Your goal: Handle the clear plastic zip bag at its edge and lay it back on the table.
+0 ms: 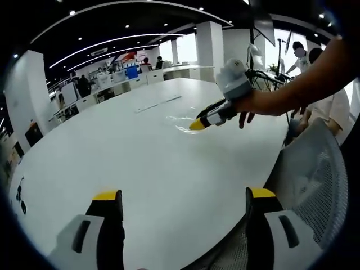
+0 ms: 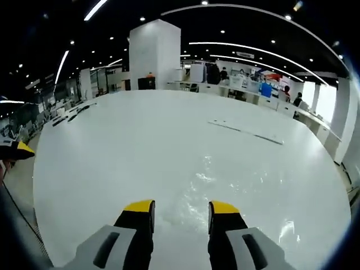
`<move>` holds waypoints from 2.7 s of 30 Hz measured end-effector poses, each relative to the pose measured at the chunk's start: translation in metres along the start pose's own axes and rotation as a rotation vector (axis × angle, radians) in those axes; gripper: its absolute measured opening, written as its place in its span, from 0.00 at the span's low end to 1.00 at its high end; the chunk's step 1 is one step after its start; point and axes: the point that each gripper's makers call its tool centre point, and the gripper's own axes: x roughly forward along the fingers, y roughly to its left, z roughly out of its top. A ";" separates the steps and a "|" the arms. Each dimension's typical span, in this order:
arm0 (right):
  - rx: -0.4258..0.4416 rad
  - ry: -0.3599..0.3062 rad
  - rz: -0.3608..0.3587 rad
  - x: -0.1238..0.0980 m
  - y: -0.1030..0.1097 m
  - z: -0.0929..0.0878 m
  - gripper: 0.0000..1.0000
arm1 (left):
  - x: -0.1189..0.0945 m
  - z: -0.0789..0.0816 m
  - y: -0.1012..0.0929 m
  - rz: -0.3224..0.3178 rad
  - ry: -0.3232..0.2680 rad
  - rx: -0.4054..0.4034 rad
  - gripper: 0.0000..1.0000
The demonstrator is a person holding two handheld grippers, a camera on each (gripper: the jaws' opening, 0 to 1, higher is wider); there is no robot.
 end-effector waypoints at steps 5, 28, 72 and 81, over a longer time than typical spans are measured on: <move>0.013 0.038 -0.016 0.013 0.002 -0.006 0.31 | 0.001 -0.001 0.001 -0.003 0.006 0.002 0.88; -0.194 0.252 0.166 0.001 0.012 -0.051 0.00 | -0.001 -0.004 -0.002 -0.014 0.018 0.012 0.83; -0.215 0.266 0.215 -0.018 0.005 -0.048 0.00 | 0.002 0.000 -0.017 -0.047 0.033 0.071 0.78; -0.330 0.244 0.334 -0.033 0.025 -0.036 0.00 | 0.006 -0.002 -0.018 -0.066 0.043 0.085 0.76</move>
